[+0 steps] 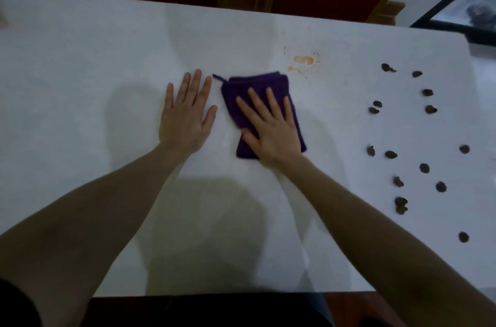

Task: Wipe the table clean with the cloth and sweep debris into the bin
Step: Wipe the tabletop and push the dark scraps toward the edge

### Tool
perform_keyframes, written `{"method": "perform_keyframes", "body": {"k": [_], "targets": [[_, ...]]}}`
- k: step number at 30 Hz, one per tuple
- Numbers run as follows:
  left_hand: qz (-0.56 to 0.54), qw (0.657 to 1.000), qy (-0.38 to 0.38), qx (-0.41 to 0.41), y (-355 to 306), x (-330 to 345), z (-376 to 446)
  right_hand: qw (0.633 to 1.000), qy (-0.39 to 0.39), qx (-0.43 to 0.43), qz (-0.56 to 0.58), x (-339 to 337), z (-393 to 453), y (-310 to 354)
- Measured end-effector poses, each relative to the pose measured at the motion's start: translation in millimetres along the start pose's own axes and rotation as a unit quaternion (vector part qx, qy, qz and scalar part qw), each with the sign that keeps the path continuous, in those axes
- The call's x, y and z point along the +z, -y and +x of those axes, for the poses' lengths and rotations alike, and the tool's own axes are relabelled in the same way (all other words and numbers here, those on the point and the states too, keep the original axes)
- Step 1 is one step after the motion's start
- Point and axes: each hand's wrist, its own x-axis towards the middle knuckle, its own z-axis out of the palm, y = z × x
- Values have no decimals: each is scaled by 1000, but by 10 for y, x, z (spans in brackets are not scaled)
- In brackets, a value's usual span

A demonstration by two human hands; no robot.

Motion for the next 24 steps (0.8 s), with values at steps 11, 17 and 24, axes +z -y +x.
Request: {"method": "perform_keyframes", "body": {"k": [11,17,24], "targets": [[5,1000,1,2,24,32,19,973,-38,228,28,-70,-598,-864],[9,1000,2,1,27,41,19,993,-13,113,10,131,-896,-9],[12,1000,-1,10,-24,65,-2,1000,1,11,-4,21,-35,-96]]}}
